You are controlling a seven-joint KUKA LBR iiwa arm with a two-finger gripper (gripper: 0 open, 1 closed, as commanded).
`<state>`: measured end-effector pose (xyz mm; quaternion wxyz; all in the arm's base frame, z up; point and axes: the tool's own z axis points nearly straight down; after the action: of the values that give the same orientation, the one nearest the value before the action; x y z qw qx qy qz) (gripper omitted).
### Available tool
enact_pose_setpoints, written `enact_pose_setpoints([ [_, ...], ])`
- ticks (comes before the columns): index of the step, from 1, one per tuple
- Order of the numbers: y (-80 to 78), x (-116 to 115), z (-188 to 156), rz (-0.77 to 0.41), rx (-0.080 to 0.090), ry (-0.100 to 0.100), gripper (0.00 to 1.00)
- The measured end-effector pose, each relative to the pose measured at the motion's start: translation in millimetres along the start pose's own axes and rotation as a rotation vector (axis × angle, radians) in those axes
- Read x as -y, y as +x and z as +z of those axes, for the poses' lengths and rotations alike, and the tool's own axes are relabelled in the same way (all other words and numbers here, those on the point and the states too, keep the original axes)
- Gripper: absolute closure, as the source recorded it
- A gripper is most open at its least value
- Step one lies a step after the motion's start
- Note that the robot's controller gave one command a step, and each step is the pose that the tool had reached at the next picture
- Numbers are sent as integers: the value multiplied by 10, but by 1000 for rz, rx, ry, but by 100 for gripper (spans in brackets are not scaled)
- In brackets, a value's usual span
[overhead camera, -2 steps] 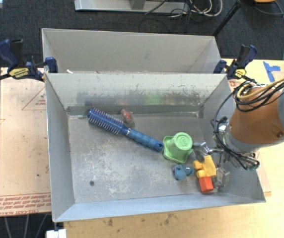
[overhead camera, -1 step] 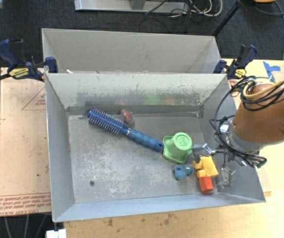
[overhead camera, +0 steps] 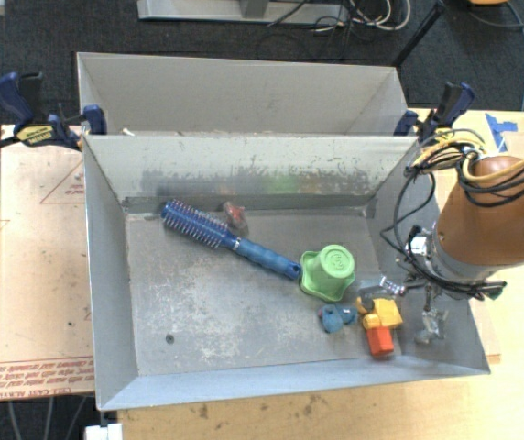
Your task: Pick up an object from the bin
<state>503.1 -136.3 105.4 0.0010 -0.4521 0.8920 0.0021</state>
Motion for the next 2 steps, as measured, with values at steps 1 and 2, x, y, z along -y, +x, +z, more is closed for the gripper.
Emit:
enact_pose_setpoints([
  [1, -112, 9, 331, -165, 12, -12, 0],
  [2, -156, -8, 327, -165, 19, -13, 0],
])
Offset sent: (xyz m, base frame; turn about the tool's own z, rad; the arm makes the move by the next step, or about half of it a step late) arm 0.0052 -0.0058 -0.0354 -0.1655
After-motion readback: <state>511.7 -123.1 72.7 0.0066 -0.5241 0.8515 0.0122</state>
